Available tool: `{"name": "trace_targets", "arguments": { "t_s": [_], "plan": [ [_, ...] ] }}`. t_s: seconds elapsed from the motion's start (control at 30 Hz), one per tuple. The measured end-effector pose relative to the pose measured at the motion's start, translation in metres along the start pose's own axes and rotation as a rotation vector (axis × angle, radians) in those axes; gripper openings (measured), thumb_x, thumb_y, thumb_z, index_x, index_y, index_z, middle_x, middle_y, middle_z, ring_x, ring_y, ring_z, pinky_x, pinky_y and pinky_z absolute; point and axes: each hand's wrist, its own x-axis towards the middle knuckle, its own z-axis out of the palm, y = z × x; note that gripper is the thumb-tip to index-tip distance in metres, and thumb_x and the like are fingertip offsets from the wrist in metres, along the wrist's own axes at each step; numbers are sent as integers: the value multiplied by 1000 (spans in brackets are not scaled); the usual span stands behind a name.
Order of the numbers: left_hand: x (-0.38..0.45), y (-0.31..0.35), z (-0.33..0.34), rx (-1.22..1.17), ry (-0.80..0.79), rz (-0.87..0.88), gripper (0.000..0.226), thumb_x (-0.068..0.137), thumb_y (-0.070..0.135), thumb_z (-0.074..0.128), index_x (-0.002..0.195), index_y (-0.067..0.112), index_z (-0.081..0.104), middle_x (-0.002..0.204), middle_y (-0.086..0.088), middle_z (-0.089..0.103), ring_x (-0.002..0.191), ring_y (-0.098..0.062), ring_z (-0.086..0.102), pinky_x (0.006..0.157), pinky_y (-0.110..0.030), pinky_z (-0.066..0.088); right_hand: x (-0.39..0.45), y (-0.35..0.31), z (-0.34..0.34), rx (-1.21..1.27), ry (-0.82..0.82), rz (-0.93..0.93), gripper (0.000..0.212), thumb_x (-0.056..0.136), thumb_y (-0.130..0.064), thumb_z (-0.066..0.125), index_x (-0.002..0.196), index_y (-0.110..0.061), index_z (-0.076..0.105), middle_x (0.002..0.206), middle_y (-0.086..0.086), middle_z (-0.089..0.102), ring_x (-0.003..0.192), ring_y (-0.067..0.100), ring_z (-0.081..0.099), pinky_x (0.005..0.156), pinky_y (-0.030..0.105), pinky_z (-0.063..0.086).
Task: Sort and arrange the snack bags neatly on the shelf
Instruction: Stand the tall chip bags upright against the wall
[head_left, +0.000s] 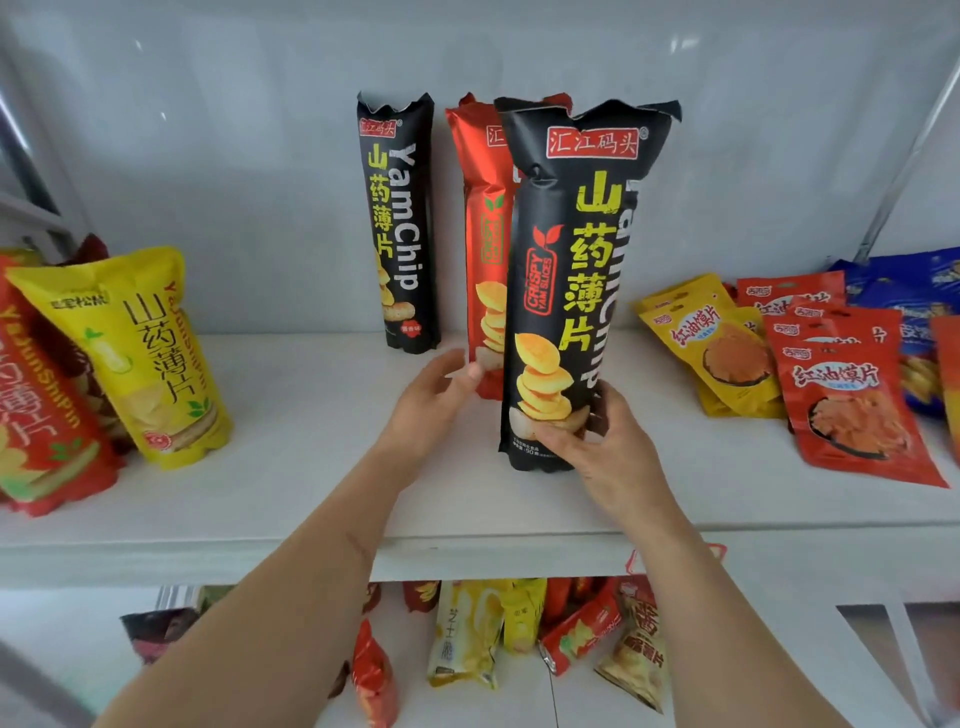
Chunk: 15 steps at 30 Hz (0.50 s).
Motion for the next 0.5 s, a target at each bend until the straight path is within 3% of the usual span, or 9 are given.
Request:
{"name": "trace_targets", "arguments": {
  "t_s": [0.07, 0.1, 0.23, 0.43, 0.5],
  "plan": [
    [-19, 3, -4, -20, -79, 43, 32, 87, 55, 55, 118, 47, 55, 106, 39, 63, 104, 17, 58, 83, -7, 41, -2, 1, 12, -3, -15, -10, 57, 76, -35, 83, 121, -40, 48, 104, -34, 59, 91, -24, 55, 69, -1, 43],
    [-25, 2, -7, -30, -110, 60, 38, 87, 57, 58, 124, 46, 56, 113, 37, 63, 106, 20, 56, 84, -6, 41, -2, 0, 18, -6, -22, -15, 56, 77, -33, 82, 121, -39, 48, 104, -33, 59, 91, -22, 55, 69, -1, 42],
    [-28, -5, -26, -33, -111, 104, 77, 78, 63, 67, 146, 33, 48, 141, 15, 58, 128, -3, 54, 104, -28, 45, 0, -6, 41, 7, -59, -35, 61, 78, -29, 82, 129, -33, 49, 105, -31, 58, 92, -18, 56, 68, -4, 40],
    [-24, 7, -62, -93, 4, 132, 87, 67, 52, 81, 143, 27, 48, 133, 10, 64, 124, -13, 60, 106, -40, 49, 5, -18, 81, 47, -122, -77, 62, 79, -28, 82, 128, -38, 46, 107, -34, 57, 88, -30, 52, 69, -5, 39],
    [-16, 11, -72, -86, 9, 144, 85, 70, 44, 85, 144, 24, 48, 132, 7, 66, 122, -11, 62, 101, -35, 52, 9, -22, 96, 72, -130, -77, 65, 78, -28, 82, 132, -35, 47, 109, -32, 58, 90, -29, 52, 71, -4, 40]
  ]
}}
